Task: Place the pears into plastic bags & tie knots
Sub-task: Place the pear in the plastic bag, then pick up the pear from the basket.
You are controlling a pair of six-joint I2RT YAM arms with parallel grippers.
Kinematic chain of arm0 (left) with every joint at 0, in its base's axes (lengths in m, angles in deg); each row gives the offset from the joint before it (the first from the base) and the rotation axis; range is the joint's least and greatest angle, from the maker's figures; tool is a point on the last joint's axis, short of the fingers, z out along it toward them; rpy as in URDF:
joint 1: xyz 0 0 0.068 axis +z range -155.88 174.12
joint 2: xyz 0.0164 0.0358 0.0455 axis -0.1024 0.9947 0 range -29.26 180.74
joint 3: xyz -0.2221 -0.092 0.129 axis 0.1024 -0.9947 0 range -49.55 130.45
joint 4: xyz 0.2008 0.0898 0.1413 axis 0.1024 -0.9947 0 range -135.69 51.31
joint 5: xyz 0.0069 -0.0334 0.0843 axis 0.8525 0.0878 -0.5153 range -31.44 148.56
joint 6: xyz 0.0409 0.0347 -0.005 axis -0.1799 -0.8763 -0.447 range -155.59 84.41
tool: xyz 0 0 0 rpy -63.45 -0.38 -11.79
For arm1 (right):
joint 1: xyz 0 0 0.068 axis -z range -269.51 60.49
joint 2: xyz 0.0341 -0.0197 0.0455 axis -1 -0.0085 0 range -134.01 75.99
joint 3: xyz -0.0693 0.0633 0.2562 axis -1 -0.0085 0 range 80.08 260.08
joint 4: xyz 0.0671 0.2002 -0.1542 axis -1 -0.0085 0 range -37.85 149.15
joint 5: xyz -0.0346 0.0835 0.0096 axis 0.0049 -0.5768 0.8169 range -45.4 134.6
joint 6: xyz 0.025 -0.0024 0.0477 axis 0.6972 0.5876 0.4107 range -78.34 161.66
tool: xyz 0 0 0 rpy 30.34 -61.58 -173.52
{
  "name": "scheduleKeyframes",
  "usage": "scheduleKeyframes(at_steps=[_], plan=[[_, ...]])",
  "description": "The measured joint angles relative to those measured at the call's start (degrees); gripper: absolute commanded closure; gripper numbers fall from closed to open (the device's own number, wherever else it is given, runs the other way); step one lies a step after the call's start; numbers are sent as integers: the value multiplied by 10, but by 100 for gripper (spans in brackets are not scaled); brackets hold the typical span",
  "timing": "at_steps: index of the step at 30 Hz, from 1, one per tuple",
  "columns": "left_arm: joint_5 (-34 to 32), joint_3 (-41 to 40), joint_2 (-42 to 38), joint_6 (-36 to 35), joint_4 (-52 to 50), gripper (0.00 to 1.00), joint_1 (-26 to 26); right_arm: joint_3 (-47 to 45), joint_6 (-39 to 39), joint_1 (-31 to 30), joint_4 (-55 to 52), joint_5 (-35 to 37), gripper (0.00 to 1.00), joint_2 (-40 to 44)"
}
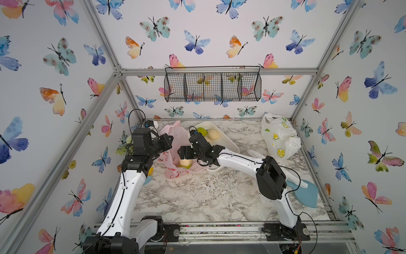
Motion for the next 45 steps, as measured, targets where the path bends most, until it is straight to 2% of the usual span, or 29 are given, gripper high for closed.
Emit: scheduleKeyframes(at_steps=[2, 6, 9, 11, 13, 16, 19, 24, 31, 39, 40, 43, 45], plan=[[0, -1, 0, -2, 0, 100, 0, -22, -18, 3, -8, 20, 11, 37], [-11, 0, 0, -7, 0, 100, 0, -78, -58, 23, -21, 54, 18, 134], [-21, 0, 0, -9, 0, 100, 0, -103, -75, 81, -14, 58, 24, 177], [-23, 0, 0, -9, 0, 100, 0, -110, -86, 134, -11, 55, 27, 176], [-23, 0, 0, -9, 0, 100, 0, -98, -106, 184, -17, 51, 29, 140], [-23, -1, 0, -9, 0, 100, 0, -29, -138, 215, -47, 46, 29, 38], [-22, -1, -3, -9, 0, 100, 0, 14, -159, 206, -70, 30, 23, -42], [-21, -1, -4, -7, 0, 100, 0, 70, -163, 187, -96, -11, 15, -110], [-15, -6, -5, -3, 1, 100, 0, 170, -129, 179, -85, -50, 14, -174], [-10, -6, -5, -3, 2, 100, 0, 249, -92, 179, -82, -55, 13, -259], [-10, -6, -5, -3, 2, 100, 0, 249, -89, 179, -78, -55, 15, -261], [-9, -6, -5, -3, 2, 100, 0, 239, -86, 179, -68, -55, 31, -258], [-9, -6, -5, -3, 2, 100, 0, 182, -85, 180, -39, -55, 39, -228]])
